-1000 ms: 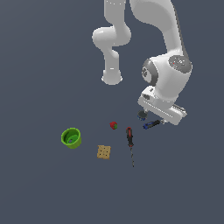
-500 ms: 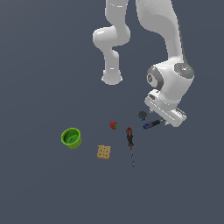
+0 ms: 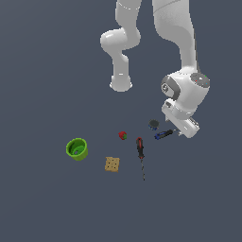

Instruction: Pick up a designated object from a clutter of objects.

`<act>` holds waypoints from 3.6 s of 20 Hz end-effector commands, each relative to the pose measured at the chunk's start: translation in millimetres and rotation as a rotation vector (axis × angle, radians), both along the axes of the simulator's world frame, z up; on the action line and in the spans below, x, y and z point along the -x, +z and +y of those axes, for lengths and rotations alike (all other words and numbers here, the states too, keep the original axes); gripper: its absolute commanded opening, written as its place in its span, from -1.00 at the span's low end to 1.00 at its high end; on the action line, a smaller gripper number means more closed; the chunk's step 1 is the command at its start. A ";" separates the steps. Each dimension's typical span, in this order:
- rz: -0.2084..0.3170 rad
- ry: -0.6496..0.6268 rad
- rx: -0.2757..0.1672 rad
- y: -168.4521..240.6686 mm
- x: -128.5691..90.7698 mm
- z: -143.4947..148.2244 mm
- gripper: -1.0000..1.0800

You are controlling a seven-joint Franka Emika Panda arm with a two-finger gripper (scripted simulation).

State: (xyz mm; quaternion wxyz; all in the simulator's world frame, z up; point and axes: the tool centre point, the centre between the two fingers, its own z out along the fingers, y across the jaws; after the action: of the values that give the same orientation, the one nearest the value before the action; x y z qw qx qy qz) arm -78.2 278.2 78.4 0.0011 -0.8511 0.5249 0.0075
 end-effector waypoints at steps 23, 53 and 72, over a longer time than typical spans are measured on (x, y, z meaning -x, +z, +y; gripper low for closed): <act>-0.010 -0.084 0.010 -46.6 11.1 9.7 0.92; -0.010 -0.086 0.009 -32.5 -1.3 -9.9 -1.00; -0.009 -0.090 0.011 141.8 -71.0 -120.5 -1.00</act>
State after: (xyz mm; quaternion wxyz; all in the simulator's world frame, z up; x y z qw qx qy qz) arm -13.0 167.6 204.1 -0.0009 -0.8266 0.5628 0.0005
